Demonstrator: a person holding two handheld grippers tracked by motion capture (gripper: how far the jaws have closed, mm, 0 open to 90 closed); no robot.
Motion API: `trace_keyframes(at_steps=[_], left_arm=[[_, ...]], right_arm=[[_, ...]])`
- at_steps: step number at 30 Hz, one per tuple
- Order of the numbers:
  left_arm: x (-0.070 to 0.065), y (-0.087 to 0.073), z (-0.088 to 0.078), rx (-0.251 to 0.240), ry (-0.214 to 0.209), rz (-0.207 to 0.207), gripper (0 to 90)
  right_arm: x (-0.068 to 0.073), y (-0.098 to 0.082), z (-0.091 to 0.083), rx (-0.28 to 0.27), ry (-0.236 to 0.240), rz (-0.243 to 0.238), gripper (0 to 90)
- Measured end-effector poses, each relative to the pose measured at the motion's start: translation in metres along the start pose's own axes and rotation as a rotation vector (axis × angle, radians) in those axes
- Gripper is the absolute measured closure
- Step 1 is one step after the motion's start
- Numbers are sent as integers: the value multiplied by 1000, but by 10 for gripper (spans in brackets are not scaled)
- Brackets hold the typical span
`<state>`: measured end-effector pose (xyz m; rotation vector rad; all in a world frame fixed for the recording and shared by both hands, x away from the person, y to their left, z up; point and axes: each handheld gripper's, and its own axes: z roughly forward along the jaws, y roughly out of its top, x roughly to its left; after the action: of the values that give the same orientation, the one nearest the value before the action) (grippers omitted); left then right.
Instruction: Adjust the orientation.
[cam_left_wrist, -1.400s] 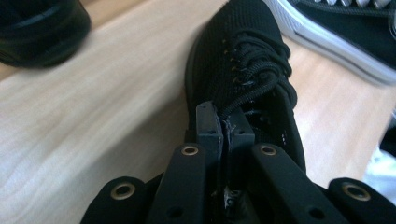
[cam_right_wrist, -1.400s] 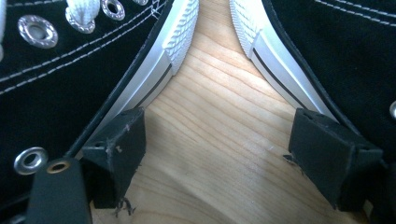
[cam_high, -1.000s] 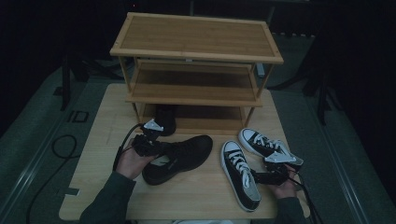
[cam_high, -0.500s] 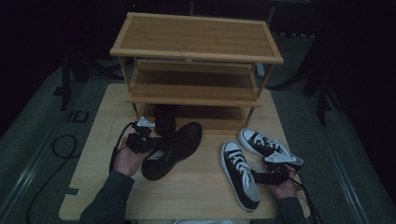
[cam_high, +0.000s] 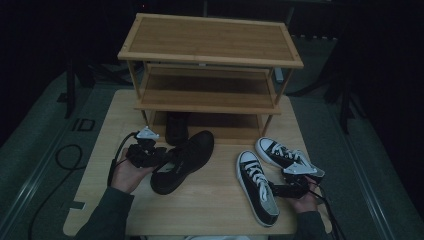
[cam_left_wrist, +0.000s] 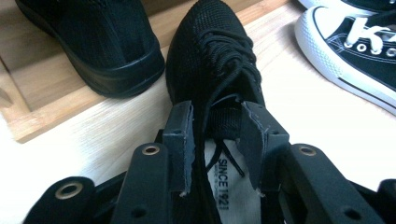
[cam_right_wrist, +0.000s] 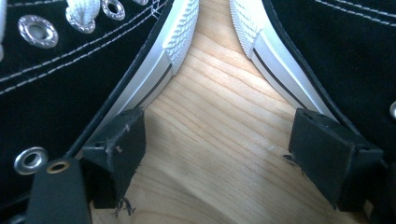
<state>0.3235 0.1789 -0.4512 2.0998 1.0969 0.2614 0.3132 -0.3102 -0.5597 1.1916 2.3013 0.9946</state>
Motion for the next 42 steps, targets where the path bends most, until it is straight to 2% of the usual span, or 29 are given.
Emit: trace_keyframes(at_steps=[5, 7, 8, 9, 12, 13, 14, 20, 27, 34, 42], left_arm=[[4, -6, -16, -28, -5, -1, 667], [7, -10, -22, -41, 5, -12, 727], [8, -12, -24, -45, 10, -12, 811], [9, -14, -26, -45, 23, -13, 811], [13, -21, -30, -40, 56, -21, 885], [13, -21, -30, -40, 56, -21, 896], [18, -32, -27, -6, 79, -30, 898], [24, -50, -21, 34, 89, -58, 898], [24, -72, -16, 69, 85, -79, 898], [20, -84, -8, 100, 85, -81, 898], [16, -89, 3, 116, 58, -78, 897]], right_arm=[[0, 0, 0, 0, 0, -2, 187], [0, 0, 0, 0, 0, -2, 187], [0, 0, 0, 1, 0, -3, 187], [0, 0, 0, 1, 0, -3, 187], [0, 0, 0, 1, 0, -3, 187], [0, 0, 0, 1, 0, -3, 187], [0, 0, 0, 1, 0, -3, 187], [0, 0, 0, 1, 0, -2, 187], [0, 0, 0, 1, 0, -3, 187], [0, 0, 0, 0, 0, -3, 187], [0, 0, 0, 2, 0, -4, 187]])
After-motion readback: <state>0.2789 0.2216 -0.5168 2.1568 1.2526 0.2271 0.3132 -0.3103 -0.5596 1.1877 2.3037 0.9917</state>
